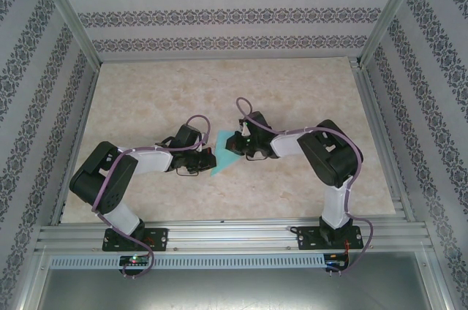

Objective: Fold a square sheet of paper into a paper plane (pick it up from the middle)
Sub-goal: Fourth fold the wing at the center of the table.

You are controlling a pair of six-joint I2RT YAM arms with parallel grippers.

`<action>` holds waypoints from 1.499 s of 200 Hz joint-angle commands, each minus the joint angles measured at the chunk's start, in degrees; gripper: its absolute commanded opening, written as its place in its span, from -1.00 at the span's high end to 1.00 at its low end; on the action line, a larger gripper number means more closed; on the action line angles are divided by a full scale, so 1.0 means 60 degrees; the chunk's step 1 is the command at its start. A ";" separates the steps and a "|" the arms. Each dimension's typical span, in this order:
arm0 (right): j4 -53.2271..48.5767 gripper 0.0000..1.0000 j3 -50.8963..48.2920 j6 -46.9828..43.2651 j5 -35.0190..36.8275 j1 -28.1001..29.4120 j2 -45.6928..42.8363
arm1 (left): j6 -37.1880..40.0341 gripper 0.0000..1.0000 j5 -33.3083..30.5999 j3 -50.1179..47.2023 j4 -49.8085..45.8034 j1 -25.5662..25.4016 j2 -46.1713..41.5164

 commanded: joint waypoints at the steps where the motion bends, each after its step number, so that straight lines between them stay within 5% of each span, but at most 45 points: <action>1: -0.0573 0.88 0.0255 -0.0439 0.0990 -0.0919 0.0502 | 0.0324 1.00 -0.0963 -0.0465 -0.2378 0.0002 0.0397; 80: -0.1592 0.85 0.1403 -0.0943 0.1090 -0.1424 0.0486 | 0.0331 1.00 -0.0980 -0.0505 -0.2414 -0.0012 0.0319; 161: -0.2151 0.77 0.1171 -0.1295 0.0972 -0.0607 -0.1130 | 0.0331 1.00 -0.0946 -0.0482 -0.2329 -0.0017 0.0378; 207: -0.0909 0.82 0.1042 -0.0498 -0.0226 0.0023 -0.0214 | 0.0353 1.00 -0.0936 -0.0430 -0.2387 -0.0028 0.0392; 300: -0.1466 0.89 0.0322 -0.0673 0.0618 -0.0354 0.0737 | 0.0698 1.00 -0.0625 -0.0243 -0.3014 -0.0027 -0.0213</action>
